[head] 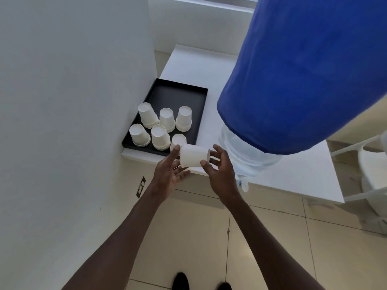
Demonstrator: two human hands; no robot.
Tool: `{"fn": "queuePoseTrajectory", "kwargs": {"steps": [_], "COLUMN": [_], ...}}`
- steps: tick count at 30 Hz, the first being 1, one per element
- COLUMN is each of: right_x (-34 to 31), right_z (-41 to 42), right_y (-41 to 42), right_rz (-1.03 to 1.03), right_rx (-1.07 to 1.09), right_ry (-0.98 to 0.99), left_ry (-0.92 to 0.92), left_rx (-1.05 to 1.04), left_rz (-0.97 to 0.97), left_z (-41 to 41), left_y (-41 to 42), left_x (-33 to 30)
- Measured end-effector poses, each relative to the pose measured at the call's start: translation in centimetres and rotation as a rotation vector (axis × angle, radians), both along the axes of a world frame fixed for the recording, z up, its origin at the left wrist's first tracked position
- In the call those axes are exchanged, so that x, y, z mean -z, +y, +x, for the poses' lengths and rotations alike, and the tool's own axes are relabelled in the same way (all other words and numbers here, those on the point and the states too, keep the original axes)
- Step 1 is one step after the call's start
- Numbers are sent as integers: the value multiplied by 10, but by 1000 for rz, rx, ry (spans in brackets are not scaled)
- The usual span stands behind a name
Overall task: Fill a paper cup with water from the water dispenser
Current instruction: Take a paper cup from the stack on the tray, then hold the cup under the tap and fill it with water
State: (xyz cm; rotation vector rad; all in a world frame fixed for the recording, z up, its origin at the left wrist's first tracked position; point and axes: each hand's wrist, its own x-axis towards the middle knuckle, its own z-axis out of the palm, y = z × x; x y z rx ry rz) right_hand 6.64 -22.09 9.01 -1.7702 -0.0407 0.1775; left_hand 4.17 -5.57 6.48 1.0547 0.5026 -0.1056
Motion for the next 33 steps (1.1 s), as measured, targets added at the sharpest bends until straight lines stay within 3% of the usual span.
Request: {"fn": "queuePoseTrajectory", "kwargs": {"steps": [7,11,15,26,33], "right_x": [32,48,60,123,166], "right_z": [-38,-49,-55,-66,-62], "right_y": [-66,-93,-112,-168,-180], "right_rz": [-13,-236,-314,-372,-231], "right_rx": [-163,-228,-284,-123,21], "right_ry": [133,4,-74,2,163], "left_ry": [2,21,-11,13,50], "left_rx": [105,203,348,526,498], "left_rz": [146,410,627,943,953], "left_z": [-32,-45,-50,-37,-31], "left_y": [-35,-67,-105,-194,-216], "left_x": [4,5,13,59,93]}}
